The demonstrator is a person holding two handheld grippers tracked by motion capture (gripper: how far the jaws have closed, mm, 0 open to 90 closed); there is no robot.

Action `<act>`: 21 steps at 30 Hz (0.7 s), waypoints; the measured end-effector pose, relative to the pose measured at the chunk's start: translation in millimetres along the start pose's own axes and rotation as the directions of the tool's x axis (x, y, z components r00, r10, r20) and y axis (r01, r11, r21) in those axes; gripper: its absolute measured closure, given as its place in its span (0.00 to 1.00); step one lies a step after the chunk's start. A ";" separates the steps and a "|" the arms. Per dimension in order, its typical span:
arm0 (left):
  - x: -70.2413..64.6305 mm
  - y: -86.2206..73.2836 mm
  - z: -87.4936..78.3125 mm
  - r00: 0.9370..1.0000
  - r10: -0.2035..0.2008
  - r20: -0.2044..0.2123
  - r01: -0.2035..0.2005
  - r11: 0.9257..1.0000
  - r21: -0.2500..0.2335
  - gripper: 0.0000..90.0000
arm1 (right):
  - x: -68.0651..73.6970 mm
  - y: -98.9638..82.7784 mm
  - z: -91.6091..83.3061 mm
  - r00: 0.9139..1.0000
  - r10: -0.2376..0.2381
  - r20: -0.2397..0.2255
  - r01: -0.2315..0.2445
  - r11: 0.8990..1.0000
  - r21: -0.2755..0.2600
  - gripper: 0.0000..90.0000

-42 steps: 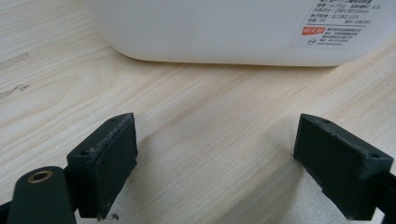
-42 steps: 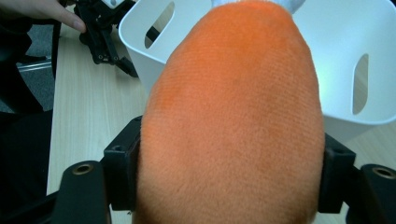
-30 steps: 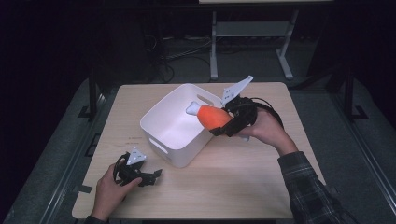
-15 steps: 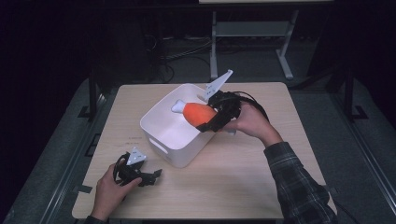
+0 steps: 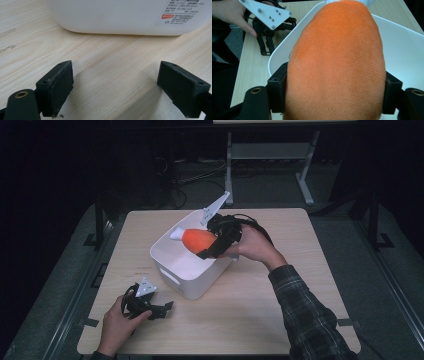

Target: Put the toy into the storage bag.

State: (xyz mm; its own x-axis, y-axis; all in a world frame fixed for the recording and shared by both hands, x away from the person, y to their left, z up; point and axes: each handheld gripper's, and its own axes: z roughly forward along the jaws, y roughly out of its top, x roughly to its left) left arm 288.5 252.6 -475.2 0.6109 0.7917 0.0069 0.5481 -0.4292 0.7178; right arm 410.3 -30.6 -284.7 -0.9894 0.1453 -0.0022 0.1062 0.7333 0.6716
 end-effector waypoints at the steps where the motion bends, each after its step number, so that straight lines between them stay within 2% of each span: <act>1: 0.0 0.0 0.0 1.000 0.000 0.000 0.000 1.000 0.000 0.14 | -0.9 4.7 4.4 1.000 0.001 -0.008 -0.001 1.000 0.007 0.31; 6: -0.1 0.0 0.1 1.000 -0.002 0.000 0.002 1.000 -0.002 0.14 | -3.5 11.7 13.0 1.000 -0.007 -0.022 0.007 1.000 0.008 0.31; 10: 0.0 0.0 0.0 1.000 0.001 -0.002 -0.001 1.000 0.001 0.14 | -4.7 20.1 26.3 0.999 -0.015 -0.041 0.016 1.000 0.025 0.31; 21: 0.0 0.0 0.0 1.000 0.000 -0.001 0.000 1.000 0.000 0.14 | -9.4 31.4 46.1 0.999 -0.028 -0.044 0.031 0.997 0.070 0.30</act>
State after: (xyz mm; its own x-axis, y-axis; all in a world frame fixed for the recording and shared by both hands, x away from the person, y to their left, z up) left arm 288.5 252.5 -475.2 0.6102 0.7922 0.0078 0.5480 -0.4292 0.7180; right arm 427.5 21.7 -297.8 -0.9954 0.0954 0.0122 0.0826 0.7823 0.6174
